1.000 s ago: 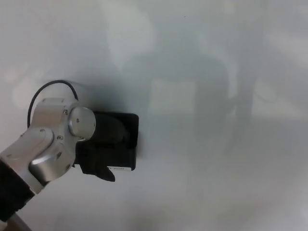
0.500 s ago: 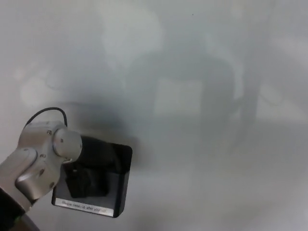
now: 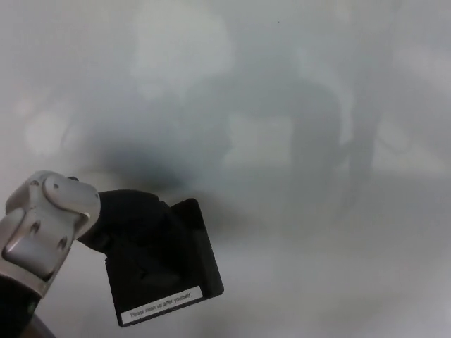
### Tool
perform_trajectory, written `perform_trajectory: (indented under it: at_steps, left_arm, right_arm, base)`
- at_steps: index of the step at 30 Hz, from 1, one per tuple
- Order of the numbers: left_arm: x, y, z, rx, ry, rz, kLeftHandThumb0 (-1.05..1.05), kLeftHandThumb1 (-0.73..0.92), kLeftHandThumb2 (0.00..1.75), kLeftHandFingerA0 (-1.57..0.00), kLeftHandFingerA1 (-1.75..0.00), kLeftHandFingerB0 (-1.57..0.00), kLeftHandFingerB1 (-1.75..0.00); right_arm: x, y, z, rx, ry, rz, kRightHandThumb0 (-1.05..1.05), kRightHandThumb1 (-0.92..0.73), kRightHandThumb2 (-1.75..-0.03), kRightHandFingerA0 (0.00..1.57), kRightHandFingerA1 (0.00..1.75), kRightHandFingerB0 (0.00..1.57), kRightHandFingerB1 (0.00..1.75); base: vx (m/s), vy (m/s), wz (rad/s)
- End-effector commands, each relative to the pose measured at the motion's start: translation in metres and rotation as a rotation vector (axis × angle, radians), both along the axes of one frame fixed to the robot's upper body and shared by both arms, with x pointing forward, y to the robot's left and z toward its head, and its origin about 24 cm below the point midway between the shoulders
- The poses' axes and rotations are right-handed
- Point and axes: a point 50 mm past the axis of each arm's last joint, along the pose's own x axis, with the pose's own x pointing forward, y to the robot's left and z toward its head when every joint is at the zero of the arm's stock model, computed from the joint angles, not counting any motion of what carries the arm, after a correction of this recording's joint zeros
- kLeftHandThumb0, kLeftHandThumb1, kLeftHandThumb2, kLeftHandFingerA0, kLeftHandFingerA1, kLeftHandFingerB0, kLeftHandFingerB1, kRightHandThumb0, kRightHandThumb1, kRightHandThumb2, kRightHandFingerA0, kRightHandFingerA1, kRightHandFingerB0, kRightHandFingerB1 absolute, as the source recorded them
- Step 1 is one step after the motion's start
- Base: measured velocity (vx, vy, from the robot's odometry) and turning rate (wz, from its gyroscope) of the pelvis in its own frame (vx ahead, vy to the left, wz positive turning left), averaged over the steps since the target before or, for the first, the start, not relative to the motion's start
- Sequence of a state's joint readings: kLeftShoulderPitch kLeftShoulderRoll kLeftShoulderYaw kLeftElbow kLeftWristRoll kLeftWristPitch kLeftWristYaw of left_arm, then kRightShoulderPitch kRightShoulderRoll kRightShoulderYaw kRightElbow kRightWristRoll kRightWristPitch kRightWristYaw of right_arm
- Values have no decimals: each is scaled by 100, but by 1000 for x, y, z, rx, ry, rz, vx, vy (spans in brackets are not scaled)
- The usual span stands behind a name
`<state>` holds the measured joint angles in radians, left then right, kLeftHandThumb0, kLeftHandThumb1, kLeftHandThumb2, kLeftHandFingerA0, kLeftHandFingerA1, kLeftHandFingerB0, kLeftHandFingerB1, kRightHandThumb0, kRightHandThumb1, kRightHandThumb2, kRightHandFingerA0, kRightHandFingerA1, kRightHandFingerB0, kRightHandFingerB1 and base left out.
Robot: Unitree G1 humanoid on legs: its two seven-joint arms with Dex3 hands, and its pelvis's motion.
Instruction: A magnetic marker holder is on the left hand side of the white board, the robot put the index and middle finger into the opening of the container and pull off the magnetic holder and hand it to a human on the left hand side.
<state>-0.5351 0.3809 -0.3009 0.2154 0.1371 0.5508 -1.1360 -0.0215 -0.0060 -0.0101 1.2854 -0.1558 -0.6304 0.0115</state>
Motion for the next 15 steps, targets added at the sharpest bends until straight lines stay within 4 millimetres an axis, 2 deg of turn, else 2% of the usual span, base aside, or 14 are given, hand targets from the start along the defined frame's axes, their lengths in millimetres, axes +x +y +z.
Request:
perform_trajectory:
  at_steps: [1, 4, 5, 6, 7, 8, 10, 11, 12, 13, 14, 15]
  left_arm:
    - [-14, -1, -2, -506, 321, 112, -9, 69, 80, -88, -156, -77, -133]
    - [-17, -5, -2, -604, 324, 120, -7, 64, 74, -89, -152, -77, -131]
    - [-23, -9, -5, -754, 349, 108, -6, 62, 80, -90, -152, -85, -121]
    - [-26, -11, -6, -811, 365, 116, -8, 60, 84, -95, -144, -91, -107]
    - [-29, -12, -7, -858, 380, 129, -8, 60, 84, -95, -144, -91, -107]
    - [-33, -16, -9, -938, 418, 153, -8, 62, 77, -95, -132, -96, -84]
    - [-43, -21, -12, -1089, 488, 187, -9, 60, 79, -93, -129, -95, -82]
    - [-51, -24, -13, -1177, 497, 216, -14, 58, 66, -104, -106, -103, -77]
    - [-56, -25, -13, -1215, 492, 237, -14, 58, 66, -104, -106, -103, -77]
    - [-60, -26, -13, -1306, 490, 250, -24, 64, 60, -107, -87, -97, -69]
    - [-61, -27, -15, -1388, 495, 243, -24, 64, 60, -107, -87, -97, -69]
    - [-62, -26, -16, -1424, 494, 268, -29, 58, 58, -107, -81, -94, -60]
  right_arm:
    - [5, -7, 4, -5, -26, -8, -59, -81, -65, 25, 33, 18, 28]
    - [7, -8, 4, -8, -29, -9, -60, -80, -65, 27, 33, 19, 28]
    - [9, -6, 5, -13, -34, -4, -66, -64, -90, 20, 45, 15, 41]
    - [9, -6, 5, -17, -36, 0, -67, -64, -91, 20, 45, 14, 41]
    - [9, -5, 5, -22, -38, 4, -67, -64, -91, 20, 45, 14, 41]
    - [9, -5, 5, -24, -39, 5, -66, -64, -91, 21, 45, 14, 41]
    - [7, -5, 4, -27, -37, 9, -67, -65, -92, 21, 45, 14, 41]
    - [4, -3, 3, -27, -29, 13, -66, -64, -92, 22, 46, 14, 41]
    - [2, -3, 3, -26, -27, 14, -66, -64, -92, 22, 46, 14, 41]
    - [1, -2, 2, -17, -21, 8, -65, -64, -90, 20, 45, 14, 40]
    - [1, -3, 2, -6, -16, 0, -65, -64, -90, 20, 45, 14, 40]
    - [1, -3, 1, -3, -13, -4, -66, -64, -90, 19, 44, 14, 40]
  base:
    - [0, 0, 0]
    - [0, 0, 0]
    - [0, 0, 0]
    - [0, 0, 0]
    - [0, 0, 0]
    - [0, 0, 0]
    - [0, 0, 0]
    - [0, 0, 0]
    - [0, 0, 0]
    - [0, 0, 0]
    - [0, 0, 0]
    - [0, 0, 0]
